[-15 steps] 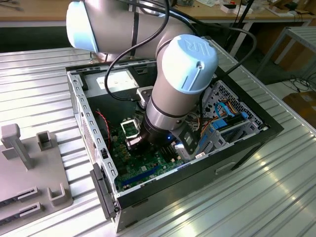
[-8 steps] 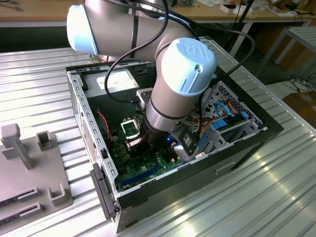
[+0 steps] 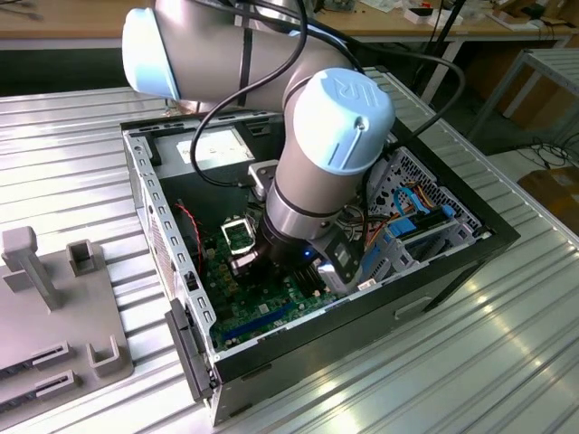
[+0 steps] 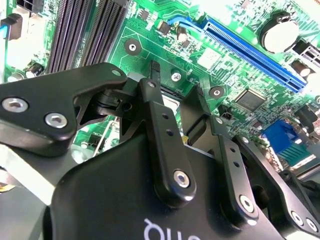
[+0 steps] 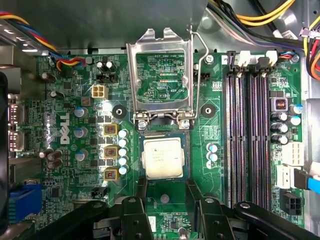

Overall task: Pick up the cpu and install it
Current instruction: 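Place the cpu into insertion slot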

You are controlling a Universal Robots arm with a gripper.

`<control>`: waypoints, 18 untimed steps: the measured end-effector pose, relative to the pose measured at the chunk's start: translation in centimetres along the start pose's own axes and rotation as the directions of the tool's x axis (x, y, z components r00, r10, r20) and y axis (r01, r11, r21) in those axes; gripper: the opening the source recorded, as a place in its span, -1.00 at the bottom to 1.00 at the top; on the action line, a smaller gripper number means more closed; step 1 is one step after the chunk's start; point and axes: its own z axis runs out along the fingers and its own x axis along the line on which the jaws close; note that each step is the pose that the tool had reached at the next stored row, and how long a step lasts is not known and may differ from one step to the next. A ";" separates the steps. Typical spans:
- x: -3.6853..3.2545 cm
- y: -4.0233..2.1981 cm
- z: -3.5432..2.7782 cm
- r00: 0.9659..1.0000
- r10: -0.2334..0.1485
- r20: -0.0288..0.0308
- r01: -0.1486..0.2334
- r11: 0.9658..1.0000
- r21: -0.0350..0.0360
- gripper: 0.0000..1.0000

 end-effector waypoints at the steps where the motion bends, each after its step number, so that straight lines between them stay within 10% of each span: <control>1: 0.00 0.05 0.01 1.000 -0.001 0.000 0.001 1.000 0.000 -0.13; 18: 0.00 0.58 0.18 1.000 -0.031 -0.002 0.031 1.000 0.003 -0.13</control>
